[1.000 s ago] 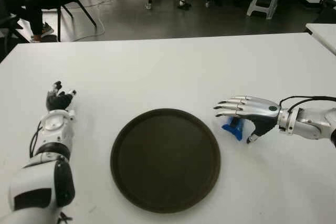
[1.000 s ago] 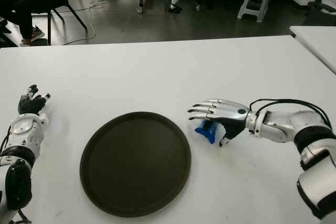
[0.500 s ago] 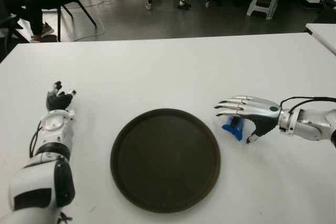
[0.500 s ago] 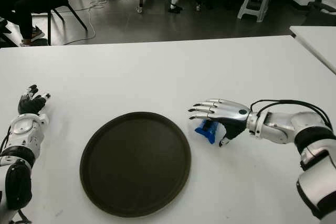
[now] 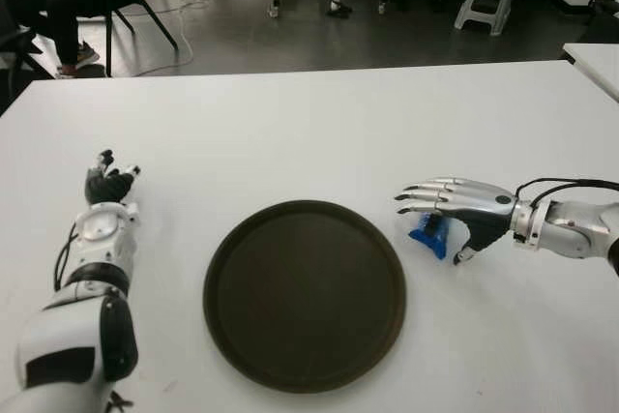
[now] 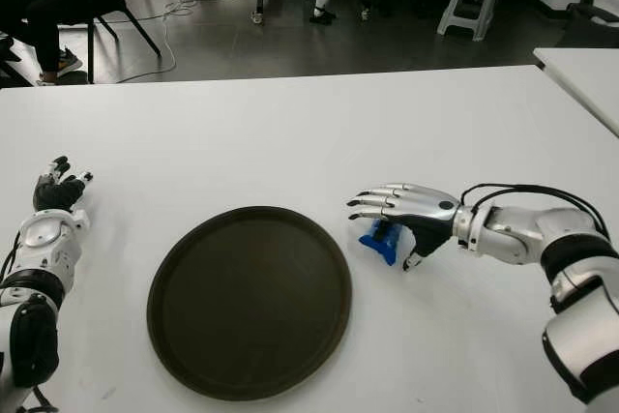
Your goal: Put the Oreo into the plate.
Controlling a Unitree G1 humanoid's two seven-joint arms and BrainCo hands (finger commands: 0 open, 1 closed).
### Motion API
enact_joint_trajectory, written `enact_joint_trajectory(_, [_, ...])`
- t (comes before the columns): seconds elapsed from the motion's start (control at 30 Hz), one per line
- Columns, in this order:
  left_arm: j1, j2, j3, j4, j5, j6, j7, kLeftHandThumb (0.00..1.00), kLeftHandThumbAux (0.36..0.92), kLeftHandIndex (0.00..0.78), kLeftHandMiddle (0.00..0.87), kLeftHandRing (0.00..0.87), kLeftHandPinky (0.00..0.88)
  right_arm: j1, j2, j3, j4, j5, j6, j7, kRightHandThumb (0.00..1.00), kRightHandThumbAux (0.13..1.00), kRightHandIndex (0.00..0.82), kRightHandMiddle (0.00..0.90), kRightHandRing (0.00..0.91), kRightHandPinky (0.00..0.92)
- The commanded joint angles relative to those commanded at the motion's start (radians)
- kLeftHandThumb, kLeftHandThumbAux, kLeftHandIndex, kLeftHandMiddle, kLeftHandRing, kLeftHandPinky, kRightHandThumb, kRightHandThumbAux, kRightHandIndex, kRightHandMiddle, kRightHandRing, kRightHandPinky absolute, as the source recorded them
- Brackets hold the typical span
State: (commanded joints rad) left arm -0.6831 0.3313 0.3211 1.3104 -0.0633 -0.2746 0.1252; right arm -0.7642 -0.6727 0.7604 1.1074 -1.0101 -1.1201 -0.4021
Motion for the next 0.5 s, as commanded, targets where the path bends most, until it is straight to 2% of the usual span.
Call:
enact_joint_trajectory(0.23, [0.000,0.000,-0.009,-0.001,0.006,0.002,0.007,0.000,0.835,0.000,0.000,0.013,0.053,-0.020,-0.011,0.006,-0.005,-0.012,-0.008,-0.007,0.000,0.868,0.000,0.000,0.000,0.000])
enact_joint_trajectory(0.5, [-0.003,-0.007,-0.008,-0.003,0.001,0.004,0.013,0.000,0.826,0.000,0.000,0.005,0.045,-0.049,-0.010,0.000,0.039,0.013,-0.031,0.065,0.000,0.868,0.000,0.000,0.000,0.000])
